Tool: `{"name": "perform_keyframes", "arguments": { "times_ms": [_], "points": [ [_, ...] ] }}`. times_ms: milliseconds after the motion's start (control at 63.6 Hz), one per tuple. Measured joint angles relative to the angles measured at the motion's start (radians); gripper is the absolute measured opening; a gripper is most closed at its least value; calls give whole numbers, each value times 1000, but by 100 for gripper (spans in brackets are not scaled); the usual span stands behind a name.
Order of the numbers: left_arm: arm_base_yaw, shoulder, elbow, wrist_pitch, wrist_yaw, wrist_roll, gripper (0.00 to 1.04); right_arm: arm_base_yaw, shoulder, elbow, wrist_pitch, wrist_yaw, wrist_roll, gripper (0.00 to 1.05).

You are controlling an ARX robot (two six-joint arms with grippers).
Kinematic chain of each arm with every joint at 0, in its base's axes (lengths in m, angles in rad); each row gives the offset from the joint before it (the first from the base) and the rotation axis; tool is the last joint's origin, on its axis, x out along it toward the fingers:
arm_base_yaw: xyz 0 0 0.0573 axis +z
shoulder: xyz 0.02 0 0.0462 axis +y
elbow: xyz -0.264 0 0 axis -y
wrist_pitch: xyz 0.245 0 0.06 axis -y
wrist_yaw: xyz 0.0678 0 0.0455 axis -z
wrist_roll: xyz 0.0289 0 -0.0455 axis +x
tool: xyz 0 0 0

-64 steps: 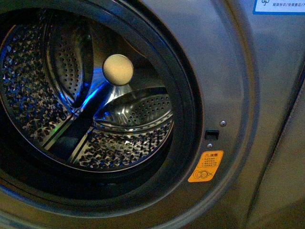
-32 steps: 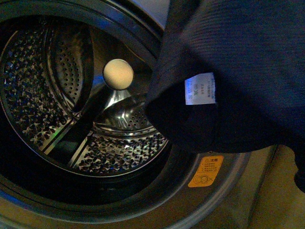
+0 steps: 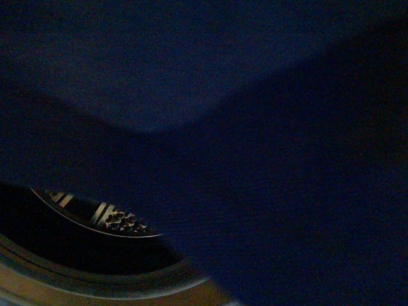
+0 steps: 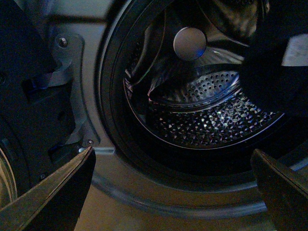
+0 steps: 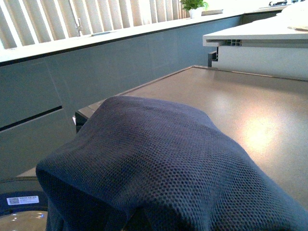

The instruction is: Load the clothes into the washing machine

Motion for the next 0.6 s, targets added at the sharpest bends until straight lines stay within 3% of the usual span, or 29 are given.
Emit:
{"name": "perform_keyframes", "arguments": {
  "times_ms": [503,535,598],
  "points": [
    [2,1,0,0,8,-4,98,12,34,70,-52,12,-62,6],
    [18,10,1,-2,55,-23,98,12,34,70,-52,12,-62,6],
    [129,88,4,57,296,-94,98,12,34,70,-52,13,-63,6]
  ]
}}
